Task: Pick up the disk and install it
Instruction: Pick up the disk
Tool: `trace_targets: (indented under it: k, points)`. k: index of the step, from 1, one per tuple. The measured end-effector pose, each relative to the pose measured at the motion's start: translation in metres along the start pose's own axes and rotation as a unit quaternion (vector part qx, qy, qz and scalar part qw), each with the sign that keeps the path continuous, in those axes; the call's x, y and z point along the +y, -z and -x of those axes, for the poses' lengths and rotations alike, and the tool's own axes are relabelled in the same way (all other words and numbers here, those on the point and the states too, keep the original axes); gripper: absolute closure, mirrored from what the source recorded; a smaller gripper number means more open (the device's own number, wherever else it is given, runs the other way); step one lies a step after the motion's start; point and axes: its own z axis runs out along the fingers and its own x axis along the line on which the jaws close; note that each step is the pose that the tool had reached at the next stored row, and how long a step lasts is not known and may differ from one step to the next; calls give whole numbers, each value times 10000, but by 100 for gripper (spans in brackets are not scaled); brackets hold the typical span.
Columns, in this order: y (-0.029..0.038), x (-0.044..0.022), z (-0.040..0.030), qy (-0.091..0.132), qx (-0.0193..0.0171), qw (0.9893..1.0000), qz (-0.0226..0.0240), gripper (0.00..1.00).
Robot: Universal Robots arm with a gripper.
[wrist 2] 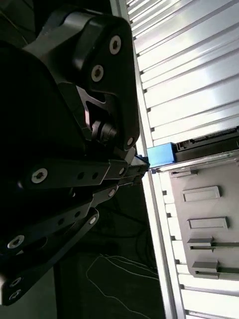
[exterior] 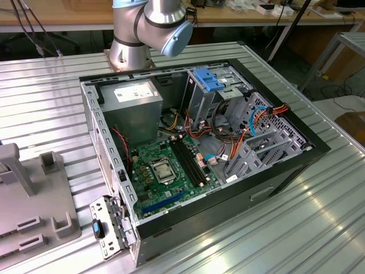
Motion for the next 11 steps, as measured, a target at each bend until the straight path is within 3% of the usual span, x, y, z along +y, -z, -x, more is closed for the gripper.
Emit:
trace_targets:
  k: [7,11]
  points:
    - [0,0,0,387,20,9993,-4,89]
    - [0,0,0,645,39,9979,-10,89]
